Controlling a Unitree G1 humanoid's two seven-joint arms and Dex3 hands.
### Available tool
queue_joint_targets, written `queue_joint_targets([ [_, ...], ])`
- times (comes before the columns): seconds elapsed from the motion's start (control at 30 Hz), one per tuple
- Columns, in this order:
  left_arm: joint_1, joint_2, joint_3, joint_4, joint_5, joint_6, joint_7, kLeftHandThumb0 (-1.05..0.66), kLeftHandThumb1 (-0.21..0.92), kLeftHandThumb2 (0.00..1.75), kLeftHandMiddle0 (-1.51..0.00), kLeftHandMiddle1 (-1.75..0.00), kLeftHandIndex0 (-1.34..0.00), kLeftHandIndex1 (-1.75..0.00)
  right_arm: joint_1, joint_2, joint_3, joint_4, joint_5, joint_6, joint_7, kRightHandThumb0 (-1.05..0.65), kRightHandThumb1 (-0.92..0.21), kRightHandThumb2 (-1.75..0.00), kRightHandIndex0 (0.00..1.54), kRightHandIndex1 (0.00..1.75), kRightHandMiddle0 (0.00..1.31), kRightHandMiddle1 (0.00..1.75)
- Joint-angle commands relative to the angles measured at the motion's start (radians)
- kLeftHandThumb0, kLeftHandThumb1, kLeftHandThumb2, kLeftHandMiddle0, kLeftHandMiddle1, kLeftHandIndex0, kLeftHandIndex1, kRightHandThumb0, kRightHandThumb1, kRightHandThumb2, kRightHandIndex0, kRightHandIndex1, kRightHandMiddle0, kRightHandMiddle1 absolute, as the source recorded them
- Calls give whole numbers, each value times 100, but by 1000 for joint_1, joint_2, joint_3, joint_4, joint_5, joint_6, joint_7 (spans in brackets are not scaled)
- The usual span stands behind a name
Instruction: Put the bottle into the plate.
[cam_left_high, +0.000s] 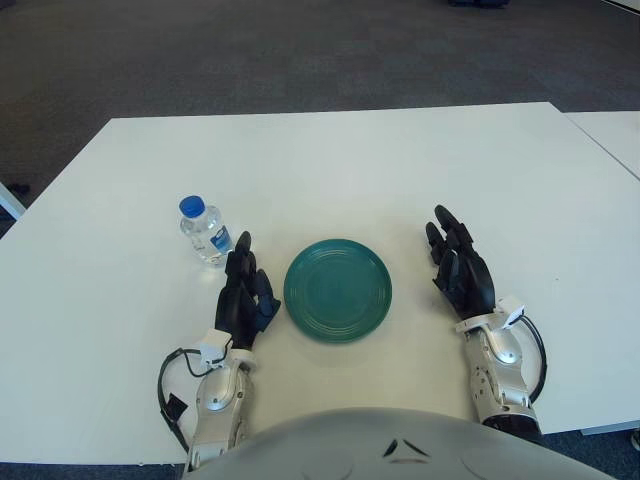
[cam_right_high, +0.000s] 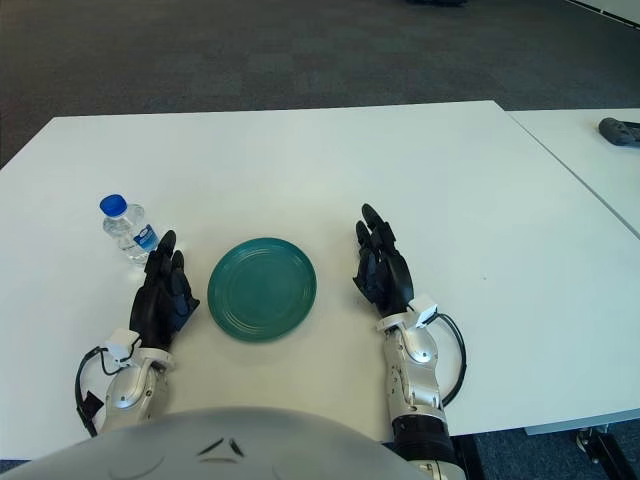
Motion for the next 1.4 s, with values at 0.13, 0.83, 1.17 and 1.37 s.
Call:
queue_joint_targets([
  [0.13,15,4,-9,-1,14,23,10,-91,92,94,-19,0,0,-11,67,11,3,84,13,95,-6,-79,-92,-78,20,0,0,17],
  [0.83,10,7,-10,-5,31,32,13,-89,92,92,-17,0,0,-20,62,6,9,97,15,51,23,-81,-92,-75,24,1,0,22],
  [1.17,5,11,-11,-5,42,38,18,-91,92,91,-18,0,0,-23,52,1,10,118,12,30,41,-83,-92,-77,23,0,0,24],
  [1.37,1,12,-11,-4,48,37,20,-92,92,91,-18,0,0,-22,46,2,8,127,14,20,49,-83,-92,-78,23,0,0,26],
])
